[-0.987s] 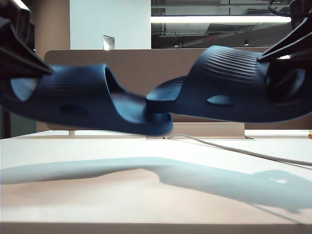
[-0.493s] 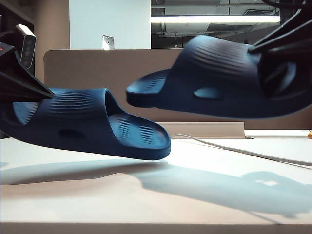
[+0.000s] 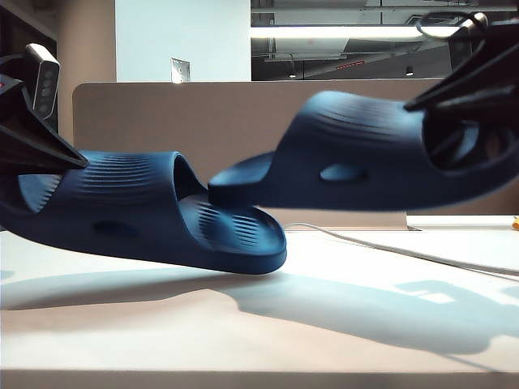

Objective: Interlock the pair of blue slippers on the table with their fronts facing up.

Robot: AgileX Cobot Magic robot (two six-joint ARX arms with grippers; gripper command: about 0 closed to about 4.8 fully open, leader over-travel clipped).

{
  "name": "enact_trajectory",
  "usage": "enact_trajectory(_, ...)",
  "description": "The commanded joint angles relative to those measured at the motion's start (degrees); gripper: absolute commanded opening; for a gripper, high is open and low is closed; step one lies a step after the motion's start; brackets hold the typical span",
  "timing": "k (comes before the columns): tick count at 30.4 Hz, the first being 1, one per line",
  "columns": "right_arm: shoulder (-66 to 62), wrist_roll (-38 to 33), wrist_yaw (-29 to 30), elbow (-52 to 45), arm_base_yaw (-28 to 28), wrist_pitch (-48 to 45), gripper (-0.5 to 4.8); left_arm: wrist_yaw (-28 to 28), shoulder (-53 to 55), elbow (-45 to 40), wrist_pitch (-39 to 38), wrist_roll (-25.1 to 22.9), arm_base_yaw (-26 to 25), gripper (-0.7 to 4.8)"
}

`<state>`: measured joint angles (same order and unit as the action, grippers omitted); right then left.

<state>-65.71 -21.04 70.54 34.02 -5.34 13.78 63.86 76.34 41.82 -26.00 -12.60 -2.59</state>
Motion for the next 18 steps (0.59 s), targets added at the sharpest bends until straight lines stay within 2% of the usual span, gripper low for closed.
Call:
enact_trajectory(1,-0.20,3.34,1.62,2.82,-0.07,3.61,-0.02,1.09,-0.15,0.33,-1.03,-0.94,0.04,-0.05)
enact_trajectory(4,-1.25,7.34,-0.42,5.49,-0.07,9.27,-0.02,1.09,-0.15,0.33,-2.25,-0.92,0.07,-0.05)
enact_trajectory(8,-3.48,18.51,-9.57,9.88,-0.07,22.73,-0.02,0.28,-0.15,0.33,-3.26,-0.90,0.02,-0.05)
enact_trajectory(11,-5.51,24.68,-12.28,12.39,-0.09,29.51,-0.02,0.33,-0.15,0.33,-3.10,-0.90,0.04,-0.05)
enact_trajectory(18,-6.69,24.74,-12.33,13.42,-0.09,29.20,-0.02,0.22,-0.15,0.33,-3.13,-0.90,0.04,-0.05)
